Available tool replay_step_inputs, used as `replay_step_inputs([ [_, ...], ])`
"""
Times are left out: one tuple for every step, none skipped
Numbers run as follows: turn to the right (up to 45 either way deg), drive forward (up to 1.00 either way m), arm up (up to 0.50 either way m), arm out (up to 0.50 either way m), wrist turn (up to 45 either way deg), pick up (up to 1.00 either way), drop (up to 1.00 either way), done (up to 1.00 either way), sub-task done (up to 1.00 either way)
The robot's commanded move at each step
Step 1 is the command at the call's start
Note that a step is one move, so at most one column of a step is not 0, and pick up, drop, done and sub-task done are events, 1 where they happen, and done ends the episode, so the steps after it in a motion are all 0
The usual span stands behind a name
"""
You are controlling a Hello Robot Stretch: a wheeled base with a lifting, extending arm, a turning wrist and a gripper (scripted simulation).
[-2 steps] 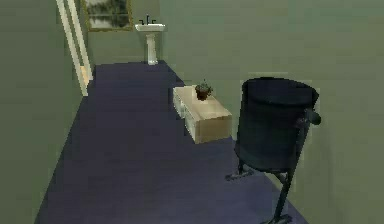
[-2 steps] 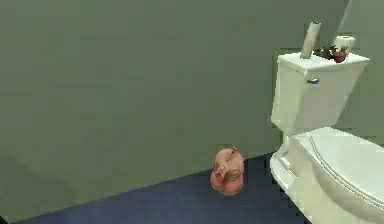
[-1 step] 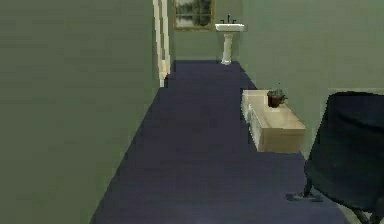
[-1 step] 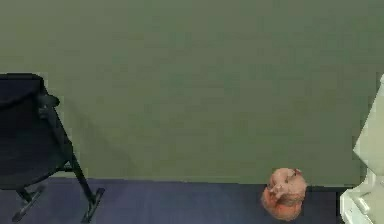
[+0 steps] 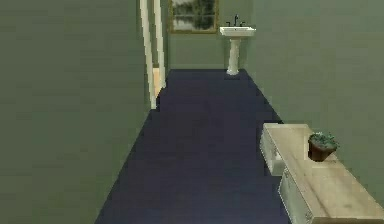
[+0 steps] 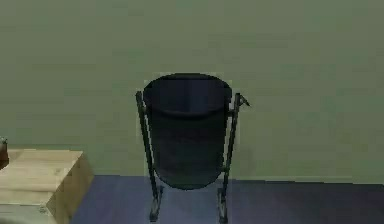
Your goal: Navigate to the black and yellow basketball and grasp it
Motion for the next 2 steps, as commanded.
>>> replay_step_inputs([
  [0.0,1.0,0.0,0.0,0.0,0.0,0.0,0.0,0.0],
  [0.0,1.0,0.0,0.0,0.0,0.0,0.0,0.0,0.0],
])
